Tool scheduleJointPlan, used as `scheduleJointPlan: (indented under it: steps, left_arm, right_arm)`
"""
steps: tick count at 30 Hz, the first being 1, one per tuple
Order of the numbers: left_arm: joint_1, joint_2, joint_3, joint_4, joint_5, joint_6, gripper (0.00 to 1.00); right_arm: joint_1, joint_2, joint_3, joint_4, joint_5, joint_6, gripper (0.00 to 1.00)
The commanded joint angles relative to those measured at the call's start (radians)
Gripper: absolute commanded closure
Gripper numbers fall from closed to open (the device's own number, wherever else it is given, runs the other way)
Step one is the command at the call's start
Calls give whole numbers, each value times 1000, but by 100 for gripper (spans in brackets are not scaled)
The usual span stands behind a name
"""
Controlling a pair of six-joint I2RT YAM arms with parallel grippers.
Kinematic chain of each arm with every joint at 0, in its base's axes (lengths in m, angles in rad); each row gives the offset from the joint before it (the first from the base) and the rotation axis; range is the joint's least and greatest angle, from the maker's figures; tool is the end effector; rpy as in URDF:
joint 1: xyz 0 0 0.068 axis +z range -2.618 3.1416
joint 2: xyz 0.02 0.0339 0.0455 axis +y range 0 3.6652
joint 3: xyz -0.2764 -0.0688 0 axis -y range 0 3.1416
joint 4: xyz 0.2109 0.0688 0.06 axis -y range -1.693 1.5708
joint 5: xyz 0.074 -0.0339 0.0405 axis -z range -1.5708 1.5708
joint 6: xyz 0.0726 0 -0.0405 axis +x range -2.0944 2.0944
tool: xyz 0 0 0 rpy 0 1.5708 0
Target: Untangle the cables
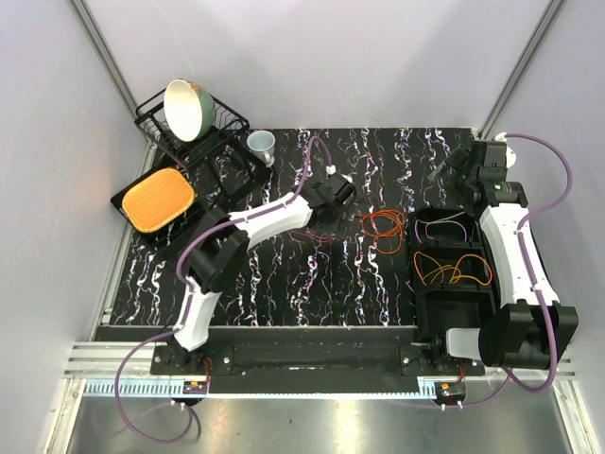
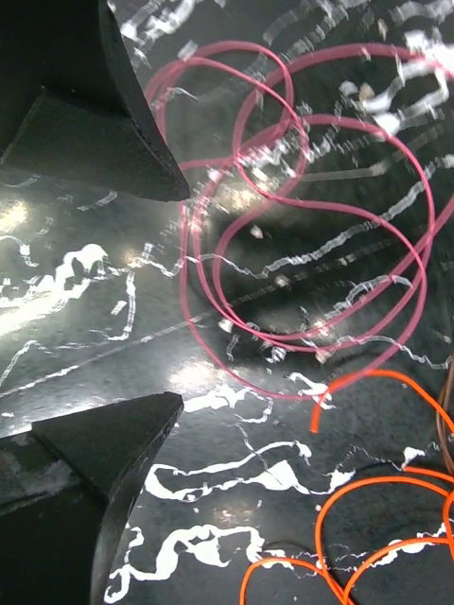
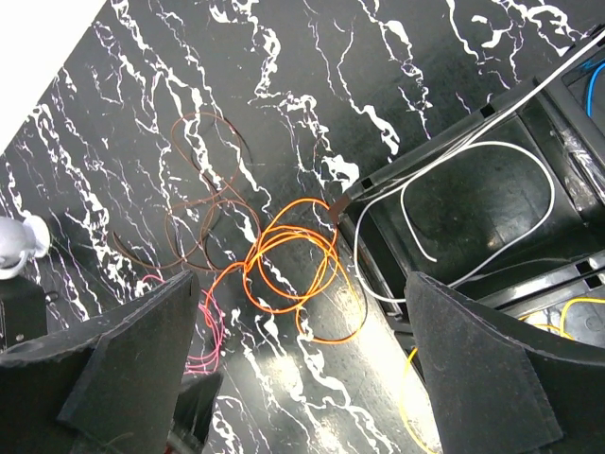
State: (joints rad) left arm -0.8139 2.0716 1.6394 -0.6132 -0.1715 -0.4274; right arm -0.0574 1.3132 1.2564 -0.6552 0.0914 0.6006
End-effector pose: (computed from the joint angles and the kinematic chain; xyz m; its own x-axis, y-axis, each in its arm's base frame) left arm 0.3127 -0.3131 0.1962 -0.8132 0.2661 -0.5176 0.3521 0.9331 -0.0735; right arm 0.2735 -0.0224 0.3331 -0.4669 0.5905 -0.6583 0.4727 0.7957 0.3786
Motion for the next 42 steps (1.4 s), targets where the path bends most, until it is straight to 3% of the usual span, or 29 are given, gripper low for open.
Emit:
scheduleJointPlan:
  steps: [1, 18, 21, 25, 28, 34, 38, 42]
  left_arm:
    - [-2, 51, 83, 52, 53, 61, 15]
    - [-13, 122, 82, 79, 14, 110, 31]
    - [-27, 88, 66, 76, -34, 127, 31]
    - [-39, 61, 82, 14, -75, 160, 20]
    - [-39, 41, 79, -2, -77, 182, 19]
    - [-89, 45, 91, -13, -187, 283, 25]
    - [-94, 64, 112, -14, -183, 300, 26]
    - [-93, 110, 154, -16, -146, 323, 35]
  right_arm:
    - [8, -35, -9, -4, -16, -30, 5]
    - [11, -25, -8, -6, -33, -41, 4]
    - [11, -22, -6, -7, -36, -42, 5]
    - [13, -20, -6, -6, -36, -44, 4]
    - [13, -19, -9, -4, -36, -44, 5]
    - [14, -19, -14, -1, -38, -45, 5]
    - [16, -19, -18, 0, -36, -45, 5]
    - [18, -15, -23, 3, -42, -44, 5]
